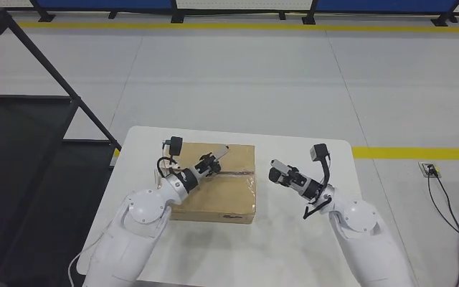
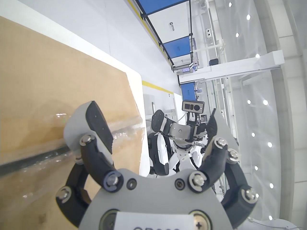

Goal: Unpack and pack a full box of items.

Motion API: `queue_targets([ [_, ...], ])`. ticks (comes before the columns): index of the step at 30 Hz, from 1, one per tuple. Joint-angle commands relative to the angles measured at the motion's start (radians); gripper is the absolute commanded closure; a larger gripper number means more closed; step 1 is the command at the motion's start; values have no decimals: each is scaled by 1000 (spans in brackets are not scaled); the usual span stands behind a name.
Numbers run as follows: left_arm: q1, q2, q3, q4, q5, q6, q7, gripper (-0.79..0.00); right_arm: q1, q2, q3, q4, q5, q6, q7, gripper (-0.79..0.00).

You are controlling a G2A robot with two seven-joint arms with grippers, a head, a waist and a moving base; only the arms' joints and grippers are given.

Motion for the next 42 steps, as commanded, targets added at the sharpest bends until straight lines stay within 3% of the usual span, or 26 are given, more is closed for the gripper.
queue_targets([
  [1,-5,-4,16,0,1,-1,2,-785,-15,3,11,-13,11,-9,-4,-785],
  [6,4,-5,4,-29,-7,-17,12,-785,-30,7,26,-32,82,-22,28,-785],
  [10,64,10,-90,-113,-30,-47,22,-785,-3,6,8,-34,136,8,77,-785],
  [18,297,52,-395,-302,-81,-110,23,-785,159,-21,-135,48,173,160,118,-785],
  [27,571,76,-674,-350,-93,-262,-8,-785,345,-70,-297,237,181,185,122,-785],
  [33,656,79,-750,-322,-148,-325,-24,-785,432,-91,-376,340,99,265,137,-785],
  [42,664,83,-769,-307,-185,-330,-45,-785,431,-102,-403,333,88,268,130,-785],
])
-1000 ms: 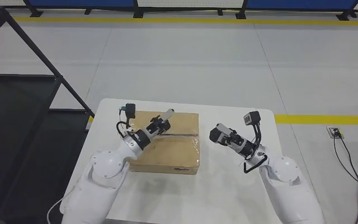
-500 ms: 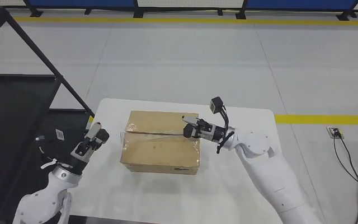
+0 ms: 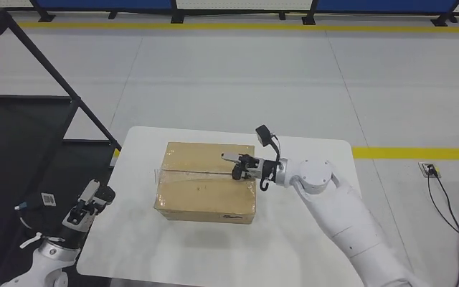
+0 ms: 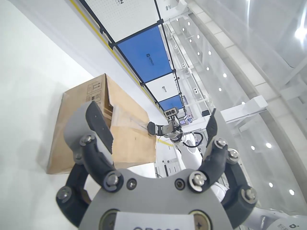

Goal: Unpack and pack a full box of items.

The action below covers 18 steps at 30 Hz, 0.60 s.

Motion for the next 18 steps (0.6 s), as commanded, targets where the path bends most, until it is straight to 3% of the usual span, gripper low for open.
queue_targets([
  [1,-6,1,3,5,-4,3,-4,-785,-1,-6,-15,-5,-4,4,-16,-785],
  [18,48,8,-63,74,-91,-53,-50,-785,75,-113,-185,82,20,26,-199,-785],
])
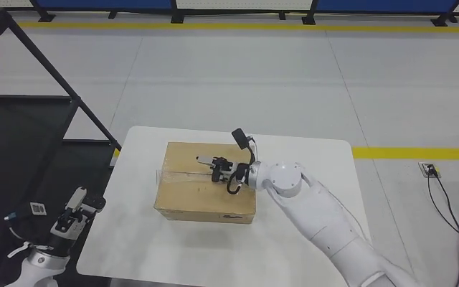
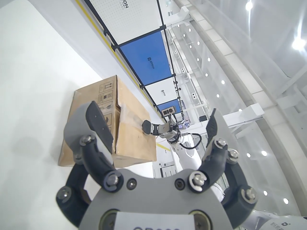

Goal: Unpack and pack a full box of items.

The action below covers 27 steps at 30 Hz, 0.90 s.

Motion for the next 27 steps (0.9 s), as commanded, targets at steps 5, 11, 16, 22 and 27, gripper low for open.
queue_targets([
  [5,25,2,-14,28,-24,-22,-25,-785,36,-50,-58,45,17,-12,-53,-785],
  [11,29,3,-10,48,-30,-31,-43,-785,68,-105,-108,104,47,-46,-93,-785],
  [16,-6,5,23,49,-7,-30,-42,-785,92,-144,-119,179,91,-94,-109,-785],
  [22,-112,5,103,115,53,15,6,-785,114,-178,-121,252,126,-124,-81,-785],
  [27,-153,4,128,157,55,42,41,-785,110,-213,-142,281,129,-140,-107,-785],
])
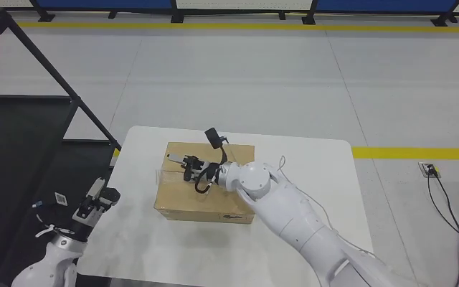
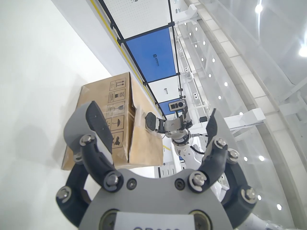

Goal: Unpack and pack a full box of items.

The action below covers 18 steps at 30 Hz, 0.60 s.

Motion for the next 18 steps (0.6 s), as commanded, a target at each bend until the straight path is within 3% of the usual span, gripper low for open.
queue_targets([
  [1,3,1,-1,12,1,-10,0,-785,-1,-16,-11,10,-3,-7,-13,-785],
  [18,198,-2,-74,-14,1,-132,43,-785,56,-158,-78,140,-31,-52,-83,-785],
])
